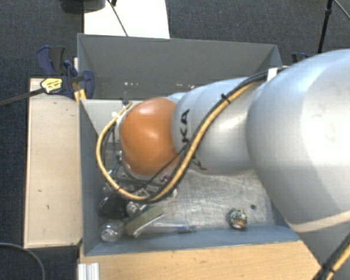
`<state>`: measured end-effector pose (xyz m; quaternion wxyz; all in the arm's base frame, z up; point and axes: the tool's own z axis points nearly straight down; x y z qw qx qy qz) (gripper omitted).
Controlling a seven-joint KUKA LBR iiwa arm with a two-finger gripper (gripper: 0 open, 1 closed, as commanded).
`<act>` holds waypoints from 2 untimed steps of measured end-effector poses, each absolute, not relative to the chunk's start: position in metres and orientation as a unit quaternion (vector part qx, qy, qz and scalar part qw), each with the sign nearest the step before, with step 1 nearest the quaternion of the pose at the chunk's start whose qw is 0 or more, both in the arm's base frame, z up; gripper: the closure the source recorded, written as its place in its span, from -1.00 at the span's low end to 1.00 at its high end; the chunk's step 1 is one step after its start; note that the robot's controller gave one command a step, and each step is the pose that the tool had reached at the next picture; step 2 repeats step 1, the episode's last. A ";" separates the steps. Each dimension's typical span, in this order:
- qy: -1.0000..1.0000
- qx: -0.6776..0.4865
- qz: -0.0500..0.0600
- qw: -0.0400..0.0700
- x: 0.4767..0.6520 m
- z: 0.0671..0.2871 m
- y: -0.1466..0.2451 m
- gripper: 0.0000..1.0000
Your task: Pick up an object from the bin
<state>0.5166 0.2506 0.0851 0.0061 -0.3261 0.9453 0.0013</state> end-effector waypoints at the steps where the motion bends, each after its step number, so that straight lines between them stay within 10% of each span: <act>1: 0.942 -0.335 0.000 0.005 0.517 0.244 0.238 1.00; 2: 0.942 -0.335 0.000 0.005 0.517 0.244 0.238 1.00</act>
Offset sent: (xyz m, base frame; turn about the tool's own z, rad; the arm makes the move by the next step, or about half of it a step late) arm -0.0011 -0.0131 0.1543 -0.0232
